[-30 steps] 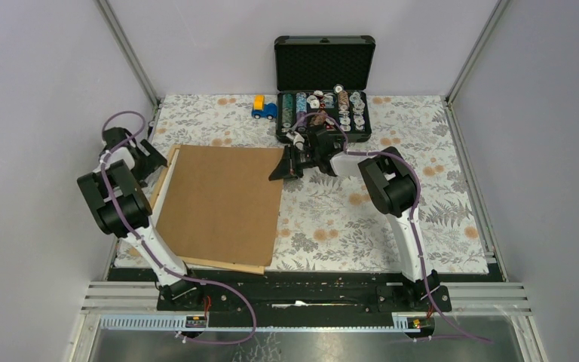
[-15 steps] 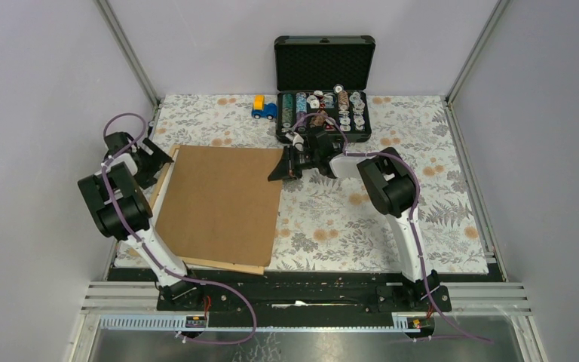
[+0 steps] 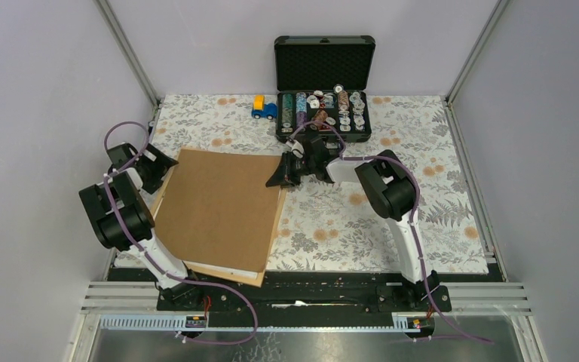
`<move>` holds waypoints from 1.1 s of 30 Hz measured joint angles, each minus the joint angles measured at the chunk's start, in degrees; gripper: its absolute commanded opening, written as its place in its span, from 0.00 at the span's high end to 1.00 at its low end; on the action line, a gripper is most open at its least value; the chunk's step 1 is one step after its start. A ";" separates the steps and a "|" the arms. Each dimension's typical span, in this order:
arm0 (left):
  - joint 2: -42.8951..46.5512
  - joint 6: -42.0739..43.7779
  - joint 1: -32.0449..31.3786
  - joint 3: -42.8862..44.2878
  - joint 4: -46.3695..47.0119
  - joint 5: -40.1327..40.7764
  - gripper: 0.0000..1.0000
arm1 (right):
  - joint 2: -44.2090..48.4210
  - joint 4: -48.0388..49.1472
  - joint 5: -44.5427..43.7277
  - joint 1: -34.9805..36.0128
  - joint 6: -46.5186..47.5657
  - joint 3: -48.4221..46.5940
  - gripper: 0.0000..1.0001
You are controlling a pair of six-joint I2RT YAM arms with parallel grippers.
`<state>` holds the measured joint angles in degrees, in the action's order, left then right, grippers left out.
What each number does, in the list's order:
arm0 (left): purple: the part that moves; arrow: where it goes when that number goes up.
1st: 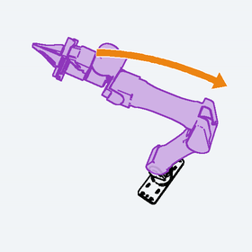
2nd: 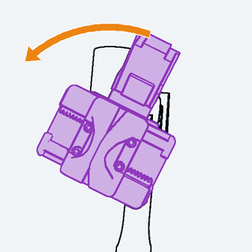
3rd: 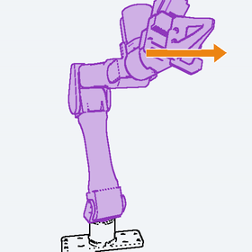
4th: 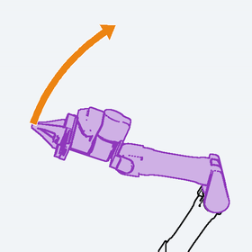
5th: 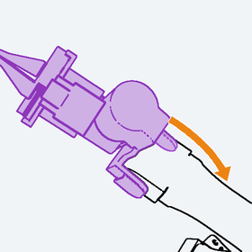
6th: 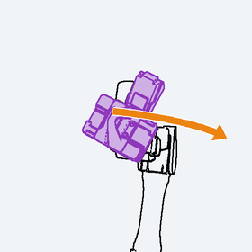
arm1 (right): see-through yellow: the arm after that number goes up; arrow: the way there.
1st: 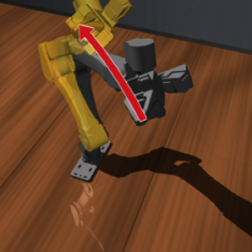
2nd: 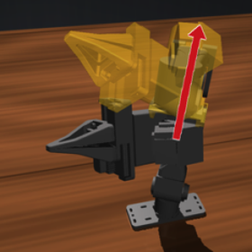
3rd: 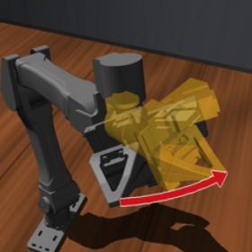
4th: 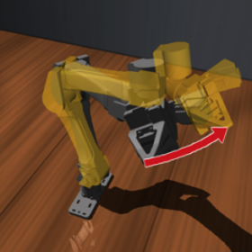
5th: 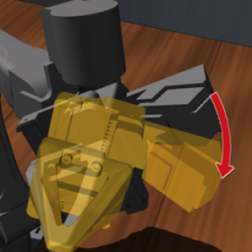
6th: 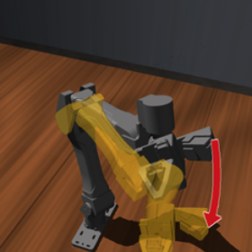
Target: Put the photo into the frame
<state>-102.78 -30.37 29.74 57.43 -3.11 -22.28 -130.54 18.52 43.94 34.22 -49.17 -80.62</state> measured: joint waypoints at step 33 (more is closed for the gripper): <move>20.85 -3.91 -3.21 -2.19 -36.68 20.70 0.02 | 11.26 2.25 -8.52 -1.57 1.01 14.34 0.46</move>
<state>-81.93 -34.28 26.52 55.24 -39.79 -1.58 -119.28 20.78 35.42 32.64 -48.16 -66.28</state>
